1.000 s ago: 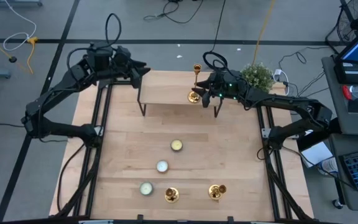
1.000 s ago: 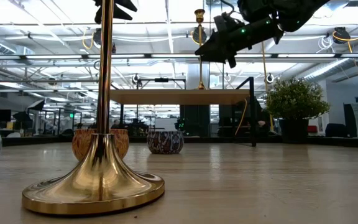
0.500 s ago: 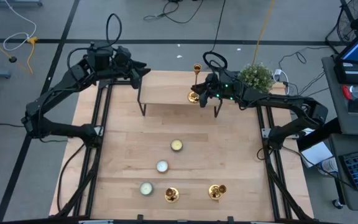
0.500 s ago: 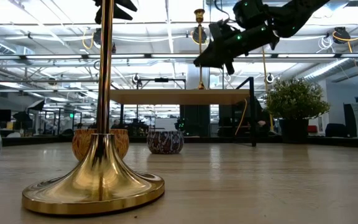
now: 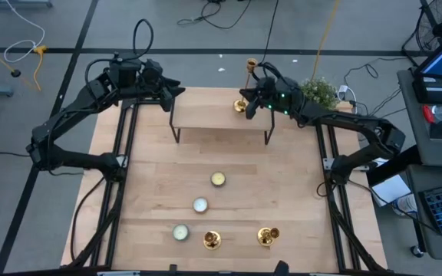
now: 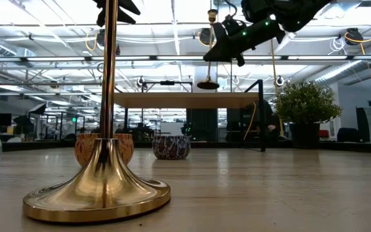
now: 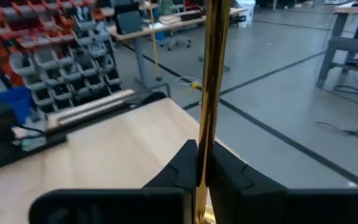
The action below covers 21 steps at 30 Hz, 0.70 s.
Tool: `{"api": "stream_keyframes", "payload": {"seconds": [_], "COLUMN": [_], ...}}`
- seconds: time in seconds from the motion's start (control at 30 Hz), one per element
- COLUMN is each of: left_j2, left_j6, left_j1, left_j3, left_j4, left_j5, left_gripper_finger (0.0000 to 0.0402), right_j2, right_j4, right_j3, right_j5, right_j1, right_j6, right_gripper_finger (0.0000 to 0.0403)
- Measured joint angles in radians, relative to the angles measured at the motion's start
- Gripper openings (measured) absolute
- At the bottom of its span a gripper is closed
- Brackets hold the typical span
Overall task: Pick & Place candle stick holders
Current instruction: Put the top gold candle holder on the shelf
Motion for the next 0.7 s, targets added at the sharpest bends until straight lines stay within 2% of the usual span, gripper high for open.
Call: {"api": "stream_keyframes", "payload": {"seconds": [0.23,0.4,0.7], "left_j2": [0.000,0.000,0.000], "left_j6": [-0.001,-0.009,-0.021], "left_j1": [-0.009,-0.009,-0.009], "left_j3": [0.000,0.000,0.000], "left_j4": [-0.002,-0.003,0.004], "left_j5": [-0.005,-0.011,-0.011], "left_gripper_finger": [0.0182,0.0182,0.0182], "right_j2": [0.000,0.007,0.008], "right_j4": [-0.080,-0.101,-0.107], "right_j3": [0.035,0.035,0.035], "right_j5": [0.139,0.247,0.346], "right_j1": [-0.049,-0.071,-0.068], "right_j6": [-0.099,-0.088,-0.030], "right_gripper_finger": [0.0012,0.0012,0.0012]}}
